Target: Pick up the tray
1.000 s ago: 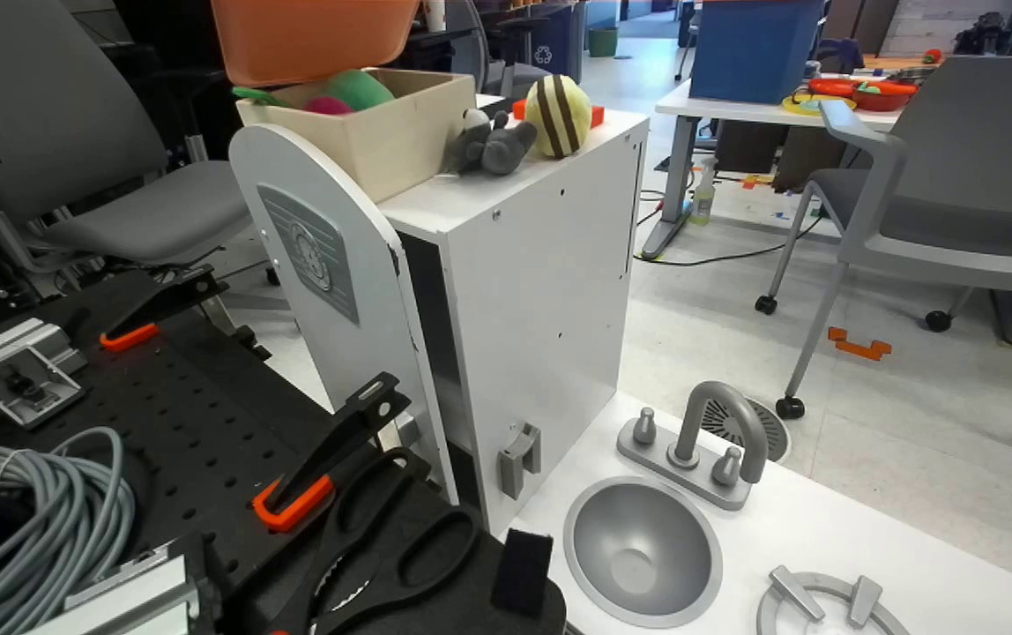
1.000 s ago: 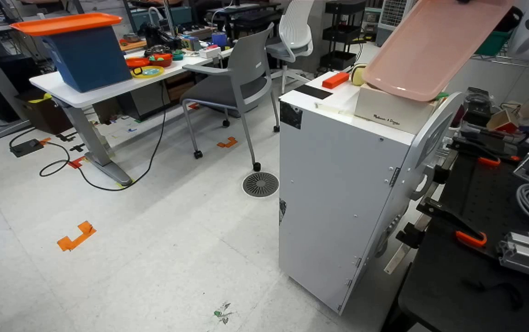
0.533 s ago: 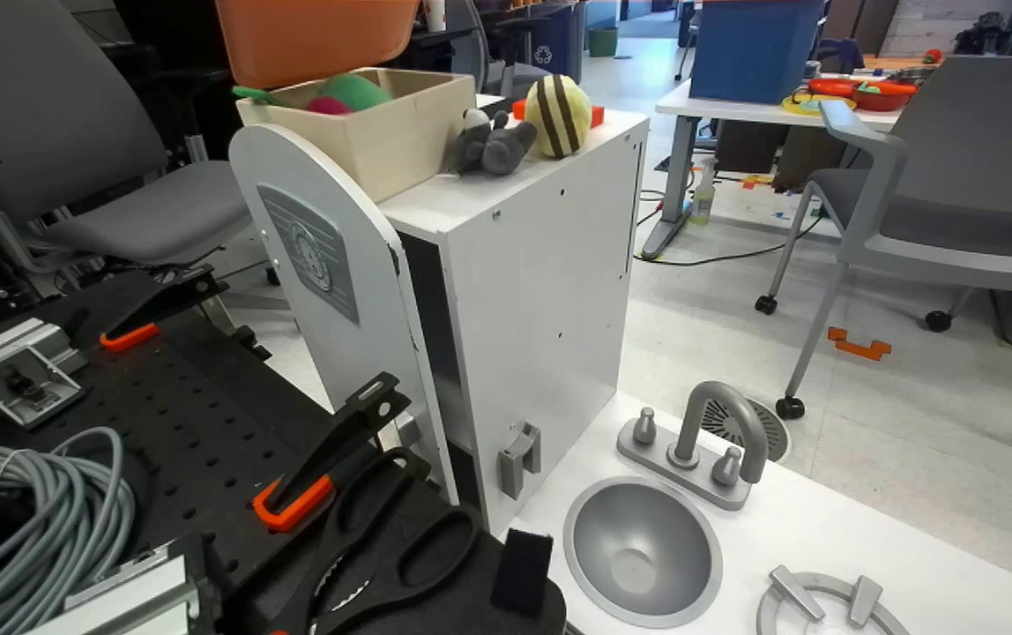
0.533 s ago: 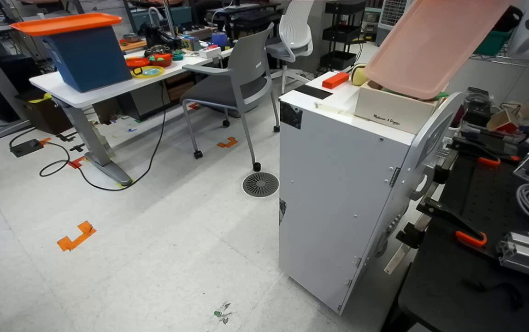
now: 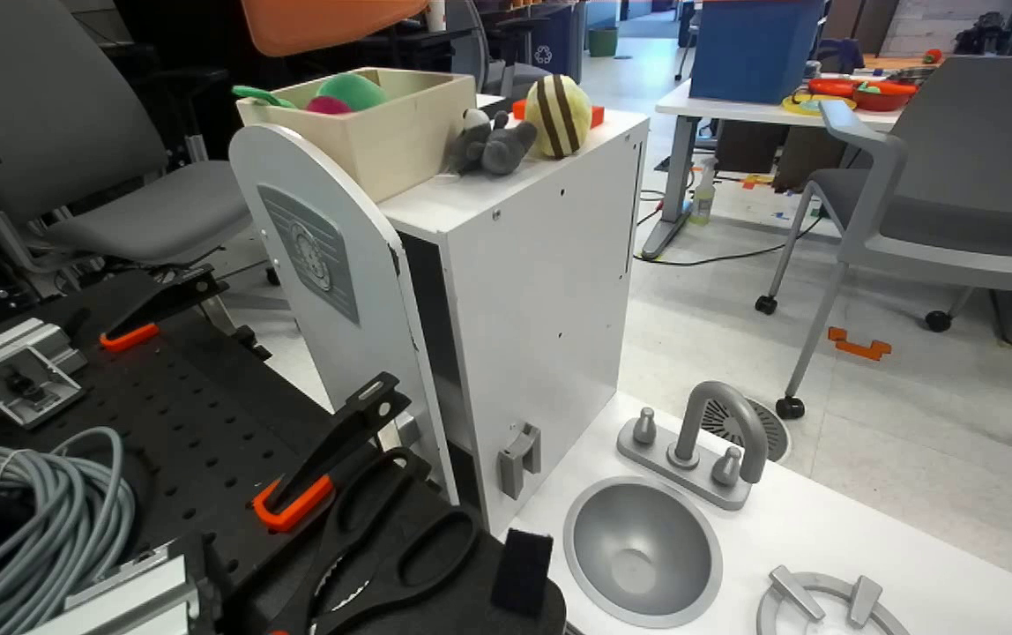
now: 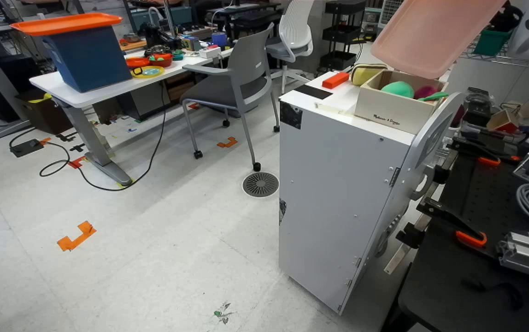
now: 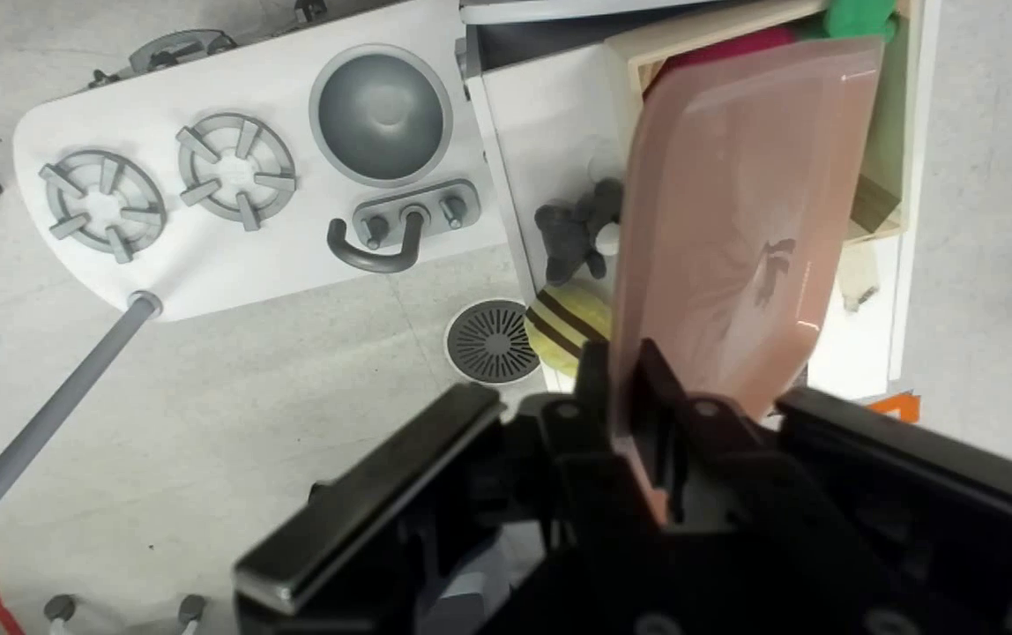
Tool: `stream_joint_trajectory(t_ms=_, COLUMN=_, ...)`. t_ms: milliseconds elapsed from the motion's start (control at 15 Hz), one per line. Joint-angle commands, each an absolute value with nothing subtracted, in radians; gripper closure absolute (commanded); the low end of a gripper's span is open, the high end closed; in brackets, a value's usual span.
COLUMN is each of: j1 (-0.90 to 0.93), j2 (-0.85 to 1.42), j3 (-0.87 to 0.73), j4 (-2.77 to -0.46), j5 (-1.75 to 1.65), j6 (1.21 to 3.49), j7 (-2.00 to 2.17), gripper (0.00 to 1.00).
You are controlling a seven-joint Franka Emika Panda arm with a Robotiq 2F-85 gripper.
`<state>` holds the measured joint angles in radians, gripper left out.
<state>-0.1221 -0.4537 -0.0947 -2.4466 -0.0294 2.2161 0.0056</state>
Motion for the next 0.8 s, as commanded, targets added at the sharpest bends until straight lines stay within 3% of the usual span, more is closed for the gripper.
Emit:
stream_joint_trajectory(t_ms=0, j1=-0.143, j2=-0.498, j3=-0.082, j4=-2.472, j5=-0.062, j6=2.235, j7=0.05, gripper=0.98)
stream_joint_trajectory(t_ms=733, j1=-0.169, j2=-0.504, j3=-0.073, j4=-2.514, j5=-0.055, j6=2.336, j7=0.165, gripper=0.98)
